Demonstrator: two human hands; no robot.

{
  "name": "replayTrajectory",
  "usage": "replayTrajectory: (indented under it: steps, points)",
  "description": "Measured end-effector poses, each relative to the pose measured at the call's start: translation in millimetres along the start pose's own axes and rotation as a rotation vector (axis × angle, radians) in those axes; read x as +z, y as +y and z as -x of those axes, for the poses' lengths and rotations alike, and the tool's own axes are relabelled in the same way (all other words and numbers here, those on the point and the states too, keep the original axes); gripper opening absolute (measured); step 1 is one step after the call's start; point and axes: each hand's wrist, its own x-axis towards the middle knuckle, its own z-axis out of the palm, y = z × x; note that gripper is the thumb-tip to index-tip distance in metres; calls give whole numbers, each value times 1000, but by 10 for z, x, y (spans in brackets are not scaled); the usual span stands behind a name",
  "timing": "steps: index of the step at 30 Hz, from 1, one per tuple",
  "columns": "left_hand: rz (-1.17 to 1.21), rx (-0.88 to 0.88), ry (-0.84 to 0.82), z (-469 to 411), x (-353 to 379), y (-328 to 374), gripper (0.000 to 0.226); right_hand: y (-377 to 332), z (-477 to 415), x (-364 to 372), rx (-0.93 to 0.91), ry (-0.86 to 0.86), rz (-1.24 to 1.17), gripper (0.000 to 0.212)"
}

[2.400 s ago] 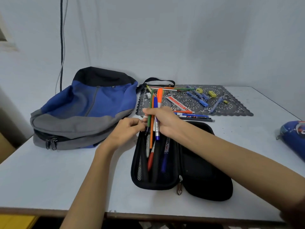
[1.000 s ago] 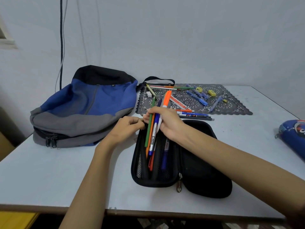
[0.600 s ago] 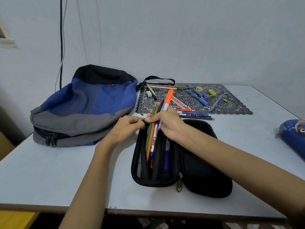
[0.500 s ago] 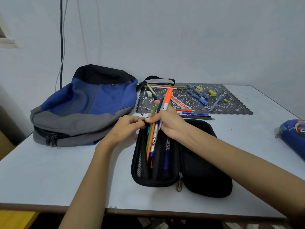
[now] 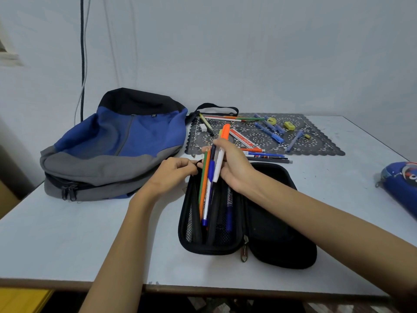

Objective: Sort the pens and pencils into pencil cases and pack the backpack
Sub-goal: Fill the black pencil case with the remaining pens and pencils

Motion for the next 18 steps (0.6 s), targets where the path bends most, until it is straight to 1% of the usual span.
replayTrajectory:
  steps: [3,5,7,9,11,15,18]
  points:
    - [16,-3,6,6,7,8,25,26,6,-1,-9,14,29,25]
    - [10,8,8,5,6,10,32,23,6,-2,0,21,44,25]
    - [-2,7,11,5,5,9,37,15,0,-2,4,28,40,22]
    - [-13,1,16,8,1,12,36,17,0,8,8,29,26,16]
    - [-14,-7,15,10,-3,14,34,21,-6,13,13,44,-16,15]
    - [13,-26,-3,14,3,30,18,26,-9,8,-27,87,-10,13]
    - [-4,-26,13,24,6,42,18,51,-23,-4,-56,117,-7,19]
